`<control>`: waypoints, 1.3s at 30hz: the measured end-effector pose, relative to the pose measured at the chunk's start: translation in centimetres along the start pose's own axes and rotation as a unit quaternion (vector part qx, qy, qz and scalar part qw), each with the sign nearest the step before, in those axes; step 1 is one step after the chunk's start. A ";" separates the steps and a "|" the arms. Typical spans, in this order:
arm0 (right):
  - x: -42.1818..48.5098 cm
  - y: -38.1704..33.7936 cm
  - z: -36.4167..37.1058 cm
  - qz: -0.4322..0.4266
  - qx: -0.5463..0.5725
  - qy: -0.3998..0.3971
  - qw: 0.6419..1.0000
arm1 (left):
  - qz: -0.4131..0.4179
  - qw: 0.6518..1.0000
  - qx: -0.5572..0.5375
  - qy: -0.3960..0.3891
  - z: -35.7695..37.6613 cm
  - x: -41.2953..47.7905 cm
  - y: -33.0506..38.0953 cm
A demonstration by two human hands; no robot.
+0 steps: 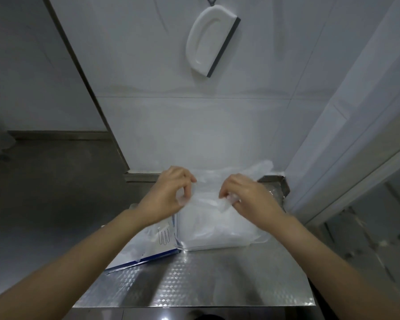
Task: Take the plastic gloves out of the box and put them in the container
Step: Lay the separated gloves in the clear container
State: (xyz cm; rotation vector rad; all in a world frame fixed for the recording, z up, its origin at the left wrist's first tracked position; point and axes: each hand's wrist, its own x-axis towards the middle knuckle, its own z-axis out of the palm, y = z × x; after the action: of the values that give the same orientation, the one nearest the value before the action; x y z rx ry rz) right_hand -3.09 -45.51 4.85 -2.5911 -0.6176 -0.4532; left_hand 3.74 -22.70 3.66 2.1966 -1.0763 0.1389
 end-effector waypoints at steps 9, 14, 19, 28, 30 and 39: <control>-1.9 1.1 5.8 0.111 -0.015 -0.244 0.963 | 0.005 0.945 0.226 -0.235 4.9 -2.1 -1.8; -1.7 1.6 5.6 0.136 0.000 -0.159 0.978 | -0.056 0.912 0.239 -0.329 5.3 -0.9 -1.3; -0.9 1.8 6.0 0.099 -0.005 -0.136 0.986 | -0.127 0.945 0.233 -0.193 5.9 0.2 0.6; -0.5 5.0 9.8 0.165 -0.092 -0.321 0.928 | -0.202 0.830 0.326 -0.404 10.2 0.6 -1.2; -0.6 5.8 9.9 0.179 -0.101 -0.330 0.921 | -0.209 0.829 0.305 -0.419 10.8 0.8 -1.7; -0.9 7.2 10.2 0.199 -0.115 -0.377 0.897 | -0.230 0.825 0.254 -0.450 12.2 0.4 -2.8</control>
State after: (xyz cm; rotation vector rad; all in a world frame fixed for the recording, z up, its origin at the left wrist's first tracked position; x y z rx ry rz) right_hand 1.81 -46.74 -6.65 -2.9812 -0.2362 0.6875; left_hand 3.78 -29.30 -7.03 3.0429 -0.9668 -1.0435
